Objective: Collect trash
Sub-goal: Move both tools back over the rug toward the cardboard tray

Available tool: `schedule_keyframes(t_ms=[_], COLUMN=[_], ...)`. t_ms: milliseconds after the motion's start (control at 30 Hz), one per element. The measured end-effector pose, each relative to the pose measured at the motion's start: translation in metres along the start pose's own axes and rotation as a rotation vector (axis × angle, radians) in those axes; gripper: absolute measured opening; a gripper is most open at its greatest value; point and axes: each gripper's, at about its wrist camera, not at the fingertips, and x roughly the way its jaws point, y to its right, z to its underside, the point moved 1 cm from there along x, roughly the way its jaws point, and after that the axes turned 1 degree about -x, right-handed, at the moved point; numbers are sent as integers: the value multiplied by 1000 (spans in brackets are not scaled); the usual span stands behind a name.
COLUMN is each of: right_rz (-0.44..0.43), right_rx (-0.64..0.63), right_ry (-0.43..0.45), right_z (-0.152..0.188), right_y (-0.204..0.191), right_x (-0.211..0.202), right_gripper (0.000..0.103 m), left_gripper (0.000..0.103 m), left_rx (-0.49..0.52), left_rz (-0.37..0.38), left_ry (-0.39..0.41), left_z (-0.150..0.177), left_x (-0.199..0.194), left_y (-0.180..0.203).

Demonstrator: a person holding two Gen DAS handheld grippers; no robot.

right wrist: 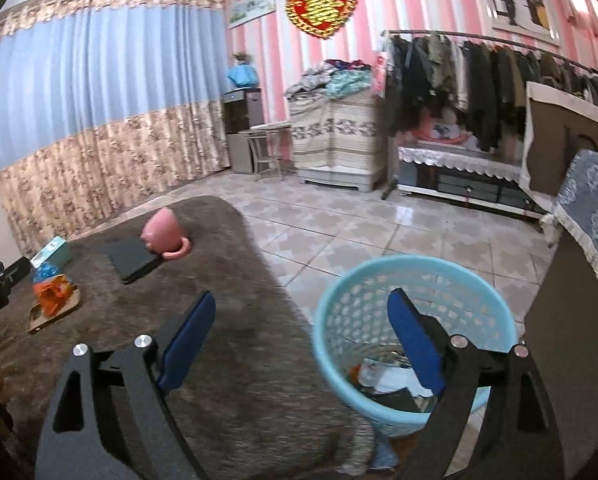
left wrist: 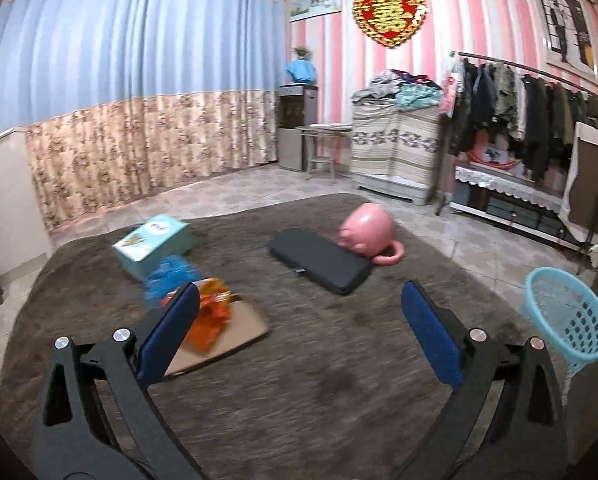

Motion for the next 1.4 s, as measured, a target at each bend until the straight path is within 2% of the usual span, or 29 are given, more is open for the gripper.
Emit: schedule_keyframes(t_ms=[400, 567, 833, 1000, 1200, 1267, 1400], right_rz=[-149, -205, -316, -406, -470, -488, -522], right_rx=[-99, -124, -232, -298, -346, -361, -397], right_ry=[-27, -61, -102, -150, -205, -222, -253], right_z=[-5, -3, -7, 1, 20, 26, 39], right_y=[-85, -123, -195, -245, -299, -318, -349], right_x=[35, 61, 96, 112, 127, 130, 131], right_gripper=[86, 86, 86, 86, 86, 86, 86], left_gripper=[97, 97, 97, 97, 97, 97, 97], left_rx=[-68, -115, -106, -106, -110, -148, -296], left_rz=[-208, -248, -258, -277, -346, -363, -400], left_ry=[-42, -98, -112, -131, -146, -155, -134], left_z=[24, 32, 28, 34, 52, 58, 62], left_x=[-10, 6, 34, 46, 43, 42, 33], left_y=[-114, -156, -176, -186, -211, -228, -262])
